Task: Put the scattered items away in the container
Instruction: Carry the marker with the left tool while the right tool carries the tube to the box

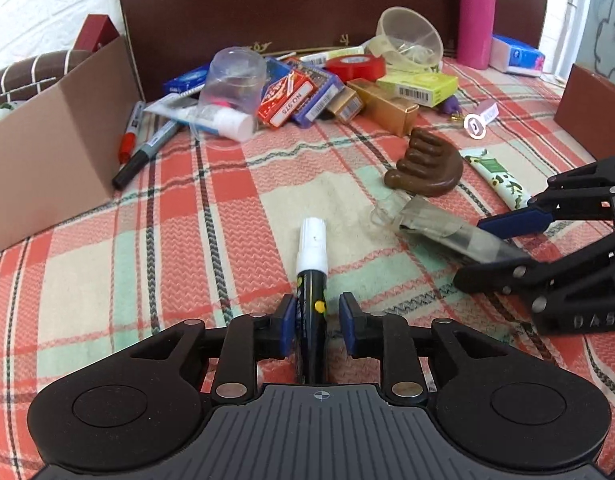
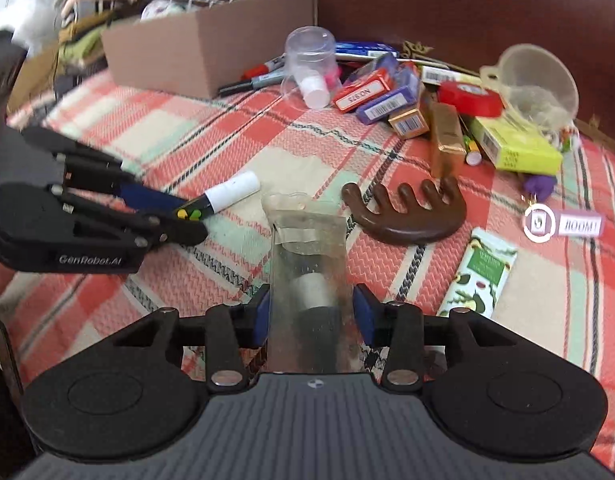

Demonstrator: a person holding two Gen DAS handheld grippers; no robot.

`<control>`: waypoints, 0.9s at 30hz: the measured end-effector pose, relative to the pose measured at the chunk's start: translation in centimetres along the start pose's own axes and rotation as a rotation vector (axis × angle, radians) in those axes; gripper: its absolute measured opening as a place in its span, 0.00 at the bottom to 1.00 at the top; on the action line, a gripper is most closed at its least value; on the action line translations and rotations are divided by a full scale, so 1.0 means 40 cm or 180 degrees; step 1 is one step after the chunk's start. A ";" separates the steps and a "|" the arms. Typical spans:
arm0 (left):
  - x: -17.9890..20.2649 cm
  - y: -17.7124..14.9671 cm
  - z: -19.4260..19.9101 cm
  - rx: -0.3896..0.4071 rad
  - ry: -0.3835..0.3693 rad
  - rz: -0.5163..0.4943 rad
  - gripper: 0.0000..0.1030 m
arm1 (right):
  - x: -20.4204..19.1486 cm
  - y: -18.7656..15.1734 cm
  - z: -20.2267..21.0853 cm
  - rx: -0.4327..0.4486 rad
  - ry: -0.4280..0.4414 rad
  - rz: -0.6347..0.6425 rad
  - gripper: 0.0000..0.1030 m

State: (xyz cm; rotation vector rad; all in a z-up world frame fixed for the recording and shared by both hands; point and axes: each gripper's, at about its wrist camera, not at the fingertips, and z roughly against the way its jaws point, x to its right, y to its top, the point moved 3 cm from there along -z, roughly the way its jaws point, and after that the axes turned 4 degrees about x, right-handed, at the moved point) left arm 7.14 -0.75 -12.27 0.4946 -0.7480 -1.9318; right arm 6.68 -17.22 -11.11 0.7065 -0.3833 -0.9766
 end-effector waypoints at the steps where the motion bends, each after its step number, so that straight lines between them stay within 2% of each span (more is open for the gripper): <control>1: 0.000 0.002 0.000 0.0006 -0.0002 0.0008 0.11 | -0.003 0.002 -0.002 -0.0013 0.0000 0.0046 0.45; 5: -0.020 0.007 0.017 0.0064 -0.0068 0.0206 0.11 | -0.011 0.025 0.002 -0.0020 0.0121 0.0103 0.33; 7: -0.047 0.012 0.042 0.0151 -0.0056 0.0353 0.11 | -0.019 0.053 0.015 0.0048 0.0284 0.0099 0.33; 12: -0.155 0.051 0.140 0.0476 0.0157 0.0579 0.11 | -0.059 0.163 0.040 0.0331 0.0510 0.0236 0.33; 16: -0.247 0.089 0.218 0.0726 0.0364 0.0745 0.11 | -0.107 0.285 0.044 0.0590 0.0815 0.0264 0.33; 21: -0.412 0.163 0.298 0.0986 0.0702 0.0992 0.11 | -0.182 0.473 0.004 0.0778 0.1090 0.0386 0.33; 27: -0.621 0.245 0.327 0.1027 0.1048 0.1324 0.11 | -0.241 0.697 -0.100 0.0802 0.1169 0.0305 0.33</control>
